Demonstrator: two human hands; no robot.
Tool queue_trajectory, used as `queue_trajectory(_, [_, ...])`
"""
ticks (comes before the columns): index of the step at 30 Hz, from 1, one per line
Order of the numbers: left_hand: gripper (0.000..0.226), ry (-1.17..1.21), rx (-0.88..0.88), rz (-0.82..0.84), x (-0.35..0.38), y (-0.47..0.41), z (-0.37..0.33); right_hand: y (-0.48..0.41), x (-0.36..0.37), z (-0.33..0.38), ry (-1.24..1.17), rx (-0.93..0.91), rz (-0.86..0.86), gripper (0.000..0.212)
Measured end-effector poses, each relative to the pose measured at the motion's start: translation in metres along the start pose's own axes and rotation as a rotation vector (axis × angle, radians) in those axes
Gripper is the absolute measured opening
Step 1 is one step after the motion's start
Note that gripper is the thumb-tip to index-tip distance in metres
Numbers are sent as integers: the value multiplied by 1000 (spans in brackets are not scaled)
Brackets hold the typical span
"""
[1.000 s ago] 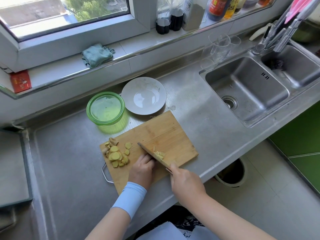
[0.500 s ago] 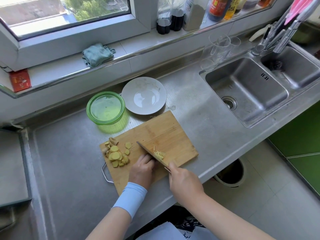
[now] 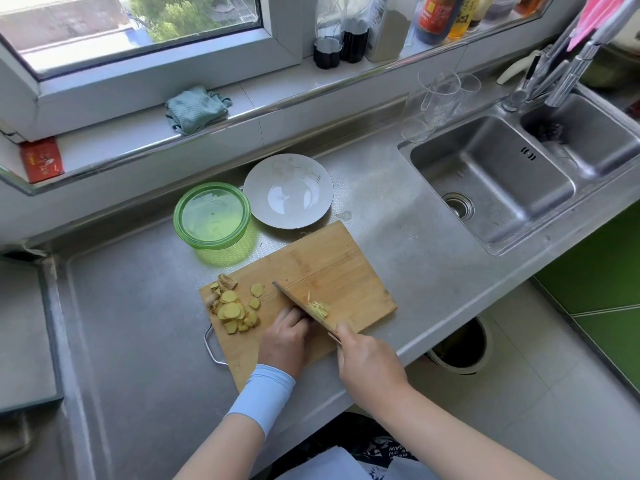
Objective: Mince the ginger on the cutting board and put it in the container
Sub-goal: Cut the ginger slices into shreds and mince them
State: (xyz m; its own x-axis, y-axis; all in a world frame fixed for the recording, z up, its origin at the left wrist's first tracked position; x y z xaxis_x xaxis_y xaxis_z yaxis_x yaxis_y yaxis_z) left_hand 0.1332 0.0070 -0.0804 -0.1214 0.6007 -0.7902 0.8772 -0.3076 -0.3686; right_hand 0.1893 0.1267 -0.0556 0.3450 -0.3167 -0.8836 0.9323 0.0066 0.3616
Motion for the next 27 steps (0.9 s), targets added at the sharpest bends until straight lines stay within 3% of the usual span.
queue_trajectory(5, [29,18,7,7,1,1,1,20,-5,-11,-16,-5,-21,24])
queue_trajectory(9, [17,15,24,-20,-2,1,-3,12,-3,-7,-8,6,-9,17])
queue_trajectory(14, [18,7,28,-41,-4,1,-4,-7,0,3,-11,0,-13,15])
queue_trajectory(20, [24,30,12,-29,1,2,1,13,-5,-8,11,-11,-10,34])
queue_trajectory(27, [12,16,43,-45,1,2,-1,-8,-1,3,12,-16,-9,16])
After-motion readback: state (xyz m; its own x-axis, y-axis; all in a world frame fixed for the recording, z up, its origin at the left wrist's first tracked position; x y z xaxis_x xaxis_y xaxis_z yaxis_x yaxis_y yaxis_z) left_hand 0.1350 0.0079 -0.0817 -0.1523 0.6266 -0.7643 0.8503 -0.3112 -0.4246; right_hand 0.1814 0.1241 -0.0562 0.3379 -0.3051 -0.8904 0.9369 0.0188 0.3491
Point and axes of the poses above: each hand's wrist, its own y-axis away from the middle knuckle, its own x-axis out of the palm, z = x × y, the point moved 9 cm from there along -y, towards the middle knuckle, and after that the axes turned 4 degrees about -z, right-handed, at the moved point
